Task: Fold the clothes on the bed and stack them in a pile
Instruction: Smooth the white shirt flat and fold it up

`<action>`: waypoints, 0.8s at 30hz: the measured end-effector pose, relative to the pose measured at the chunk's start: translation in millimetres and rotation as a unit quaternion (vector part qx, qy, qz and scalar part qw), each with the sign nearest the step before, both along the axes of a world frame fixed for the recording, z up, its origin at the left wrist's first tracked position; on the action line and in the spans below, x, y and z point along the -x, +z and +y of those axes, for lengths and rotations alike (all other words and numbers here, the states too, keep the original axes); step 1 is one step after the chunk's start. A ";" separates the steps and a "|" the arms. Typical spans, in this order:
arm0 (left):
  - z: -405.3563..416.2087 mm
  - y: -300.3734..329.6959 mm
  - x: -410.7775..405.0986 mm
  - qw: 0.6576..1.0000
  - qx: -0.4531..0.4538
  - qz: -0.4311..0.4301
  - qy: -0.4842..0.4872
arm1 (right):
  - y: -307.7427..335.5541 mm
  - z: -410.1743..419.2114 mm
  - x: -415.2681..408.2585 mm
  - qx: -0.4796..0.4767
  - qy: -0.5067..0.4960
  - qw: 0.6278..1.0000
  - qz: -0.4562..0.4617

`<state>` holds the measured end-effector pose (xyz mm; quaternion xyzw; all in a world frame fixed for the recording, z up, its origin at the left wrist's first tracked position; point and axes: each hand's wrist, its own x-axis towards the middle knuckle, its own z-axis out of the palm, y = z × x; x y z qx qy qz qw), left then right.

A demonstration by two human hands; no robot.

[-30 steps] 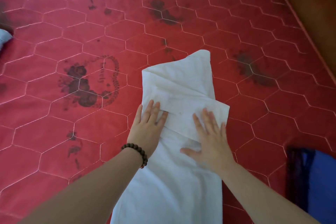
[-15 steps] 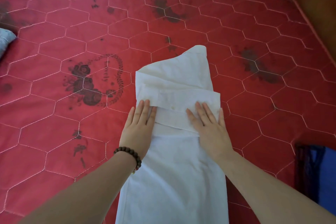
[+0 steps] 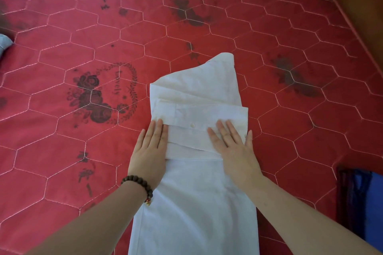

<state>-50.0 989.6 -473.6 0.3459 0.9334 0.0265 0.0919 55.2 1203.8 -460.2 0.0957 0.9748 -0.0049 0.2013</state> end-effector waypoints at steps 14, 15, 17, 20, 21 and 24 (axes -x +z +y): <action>54.1 22.0 55.8 0.985 -0.023 -0.041 -0.166 | 17.2 36.1 36.9 0.098 -0.055 0.986 0.123; 64.0 21.2 65.9 0.991 0.004 -0.034 -0.132 | 15.8 41.0 46.2 0.098 -0.060 0.986 0.123; 81.8 18.2 85.3 0.993 0.056 -0.034 -0.096 | 12.1 50.0 65.2 0.108 -0.072 0.984 0.120; 94.4 16.5 102.3 0.993 0.059 -0.020 -0.096 | 11.1 59.4 86.0 0.049 -0.069 0.987 0.133; 95.1 16.8 106.0 0.994 0.054 0.000 -0.098 | 11.5 61.4 91.0 0.029 -0.058 0.990 0.125; 92.5 19.0 115.4 0.994 0.047 0.005 -0.096 | 13.8 65.8 99.4 0.050 -0.034 0.993 0.098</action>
